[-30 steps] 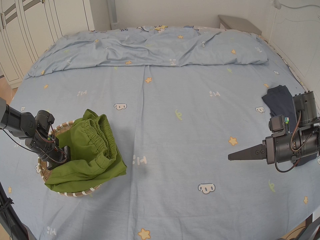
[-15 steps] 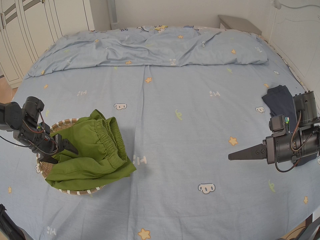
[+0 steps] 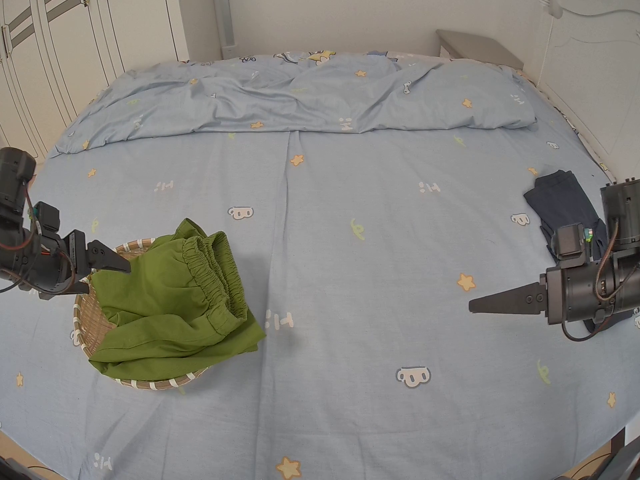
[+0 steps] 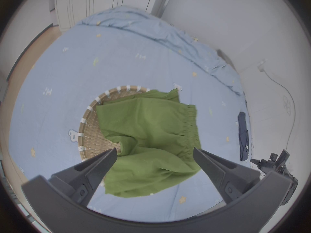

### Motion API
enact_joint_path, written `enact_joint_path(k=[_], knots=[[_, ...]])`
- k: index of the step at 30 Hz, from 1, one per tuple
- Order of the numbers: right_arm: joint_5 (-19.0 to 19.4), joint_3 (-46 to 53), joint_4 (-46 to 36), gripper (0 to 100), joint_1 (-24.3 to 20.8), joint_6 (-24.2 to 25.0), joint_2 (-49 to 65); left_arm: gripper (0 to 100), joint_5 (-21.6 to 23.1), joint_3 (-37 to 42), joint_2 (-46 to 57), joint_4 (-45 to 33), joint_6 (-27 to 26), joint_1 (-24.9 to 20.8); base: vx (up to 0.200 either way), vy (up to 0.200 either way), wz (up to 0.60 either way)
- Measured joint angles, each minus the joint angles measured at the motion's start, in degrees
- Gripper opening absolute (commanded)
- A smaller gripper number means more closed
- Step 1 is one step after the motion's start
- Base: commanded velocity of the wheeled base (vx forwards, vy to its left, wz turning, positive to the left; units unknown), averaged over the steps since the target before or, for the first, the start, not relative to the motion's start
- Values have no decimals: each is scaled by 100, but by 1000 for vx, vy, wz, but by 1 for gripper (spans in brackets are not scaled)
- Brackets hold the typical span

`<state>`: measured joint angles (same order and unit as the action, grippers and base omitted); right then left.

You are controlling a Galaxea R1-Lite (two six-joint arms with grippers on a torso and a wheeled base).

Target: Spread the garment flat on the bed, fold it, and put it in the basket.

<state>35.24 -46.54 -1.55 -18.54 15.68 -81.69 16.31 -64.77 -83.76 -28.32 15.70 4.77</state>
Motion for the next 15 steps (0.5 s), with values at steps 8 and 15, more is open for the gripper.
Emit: enact_joint_path(k=[8, 15], knots=[[-379, 722, 16, 100, 278, -290, 1460, 100, -622, 1017, 1762, 657, 50, -812, 0, 0, 0], [-618, 1891, -6, 100, 505, -457, 3316, 100, -1833, 2453, 3280, 1595, 83, -1364, 0, 0, 0]])
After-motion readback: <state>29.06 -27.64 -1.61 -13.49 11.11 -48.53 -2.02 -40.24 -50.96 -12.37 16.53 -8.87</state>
